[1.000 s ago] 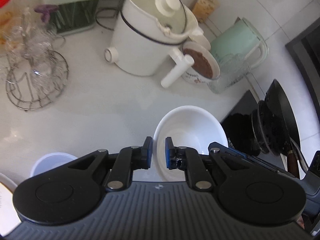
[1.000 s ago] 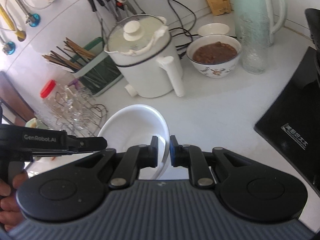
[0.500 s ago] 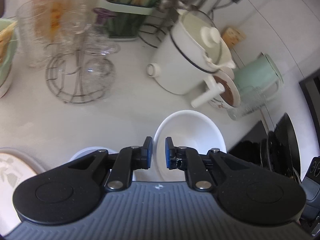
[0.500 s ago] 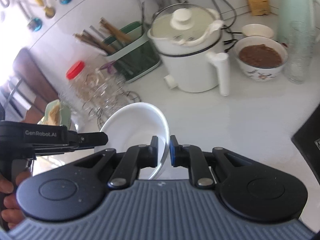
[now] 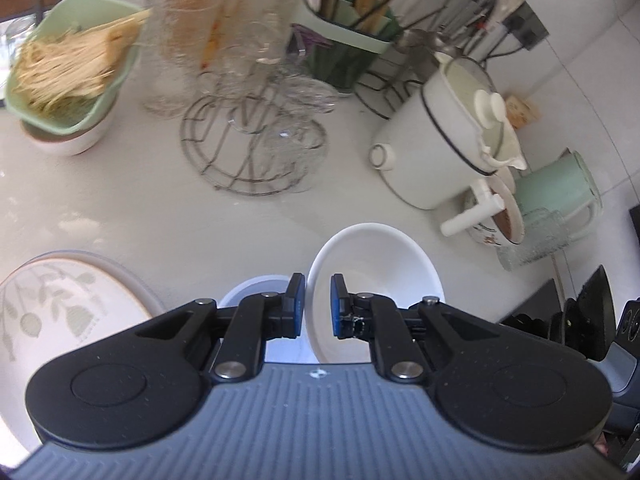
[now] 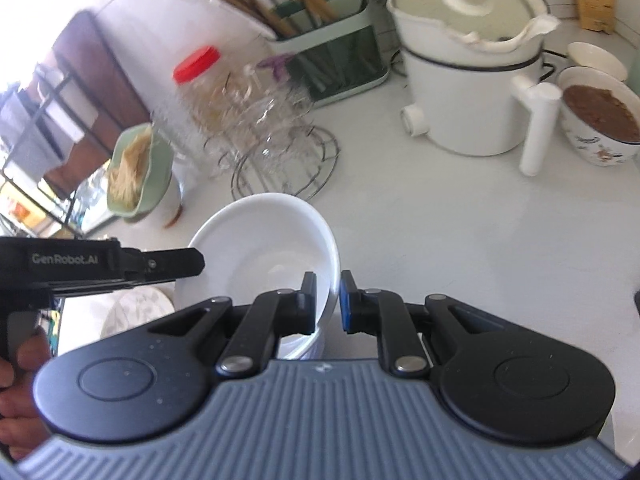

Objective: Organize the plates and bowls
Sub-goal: 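Lift the white ceramic bowl with both grippers and carry it toward the plastic bowls, then lower the white ceramic bowl into the nested plastic bowls with both grippers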

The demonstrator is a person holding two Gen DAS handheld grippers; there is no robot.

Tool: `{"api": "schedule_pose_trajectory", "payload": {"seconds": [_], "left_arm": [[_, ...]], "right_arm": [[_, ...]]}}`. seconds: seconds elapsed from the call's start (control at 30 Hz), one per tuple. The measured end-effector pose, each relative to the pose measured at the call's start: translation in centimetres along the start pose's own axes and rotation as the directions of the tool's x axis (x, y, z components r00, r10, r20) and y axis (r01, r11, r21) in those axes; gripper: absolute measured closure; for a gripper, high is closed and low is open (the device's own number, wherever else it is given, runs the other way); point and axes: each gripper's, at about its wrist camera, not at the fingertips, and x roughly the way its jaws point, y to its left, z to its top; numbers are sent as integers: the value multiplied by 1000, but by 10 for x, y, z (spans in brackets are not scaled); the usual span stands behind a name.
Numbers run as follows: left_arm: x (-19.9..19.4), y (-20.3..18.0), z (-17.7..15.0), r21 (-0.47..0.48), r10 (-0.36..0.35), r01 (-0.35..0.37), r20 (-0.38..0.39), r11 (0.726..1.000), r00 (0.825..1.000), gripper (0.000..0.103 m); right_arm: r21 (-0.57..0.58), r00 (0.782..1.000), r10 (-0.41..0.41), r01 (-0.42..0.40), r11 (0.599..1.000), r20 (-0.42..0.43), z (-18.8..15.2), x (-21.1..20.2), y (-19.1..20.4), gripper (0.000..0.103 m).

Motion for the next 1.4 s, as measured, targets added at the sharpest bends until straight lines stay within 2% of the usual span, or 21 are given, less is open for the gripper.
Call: {"api": "schedule_pose_trajectory", "payload": {"seconds": [0.23,0.4,0.57,0.6,0.67,0.7,0.73,0.9,1.1,1.23,1.3,1.4], "left_arm": [[1,18,-16,-40,47,-47,2,998,999,89],[7,31,-25,-70,86,-86,-9,994,996,89],[11,38,-34,-107,90,-91,-13,990,996,89],[12,39,-35,-115,87,-88,-15,989,996,87],[14,43,-37,-135,84,-85,-19,987,996,71],[14,44,-38,-146,80,-82,-21,986,997,67],[14,46,-39,-155,76,-78,-21,985,997,62],[14,47,-38,-165,84,-87,-19,982,996,60],[19,44,-40,-161,84,-89,-36,983,996,59],[26,41,-41,-145,92,-100,-62,984,994,56],[28,41,-41,-139,96,-105,-75,985,993,54],[32,40,-39,-128,102,-113,-92,985,991,51]], "right_arm": [[-57,995,10,-16,998,-95,-5,22,11,87],[-106,993,6,-18,994,-119,-10,37,22,87],[-103,993,-5,-8,995,-121,-14,40,19,86],[-102,993,-8,-4,995,-118,-14,40,18,85],[-89,994,-7,-3,996,-105,-14,39,14,75],[-75,995,-4,-4,997,-101,-15,39,12,65],[-59,995,0,-6,998,-102,-14,42,10,63],[30,988,43,-39,999,-146,-17,57,-4,63],[125,969,105,-79,989,-223,-25,81,-14,64],[176,959,123,-79,981,-256,-33,92,-20,76],[214,955,141,-86,973,-260,-36,95,-24,77],[239,959,144,-84,967,-246,-40,93,-29,83]]}}
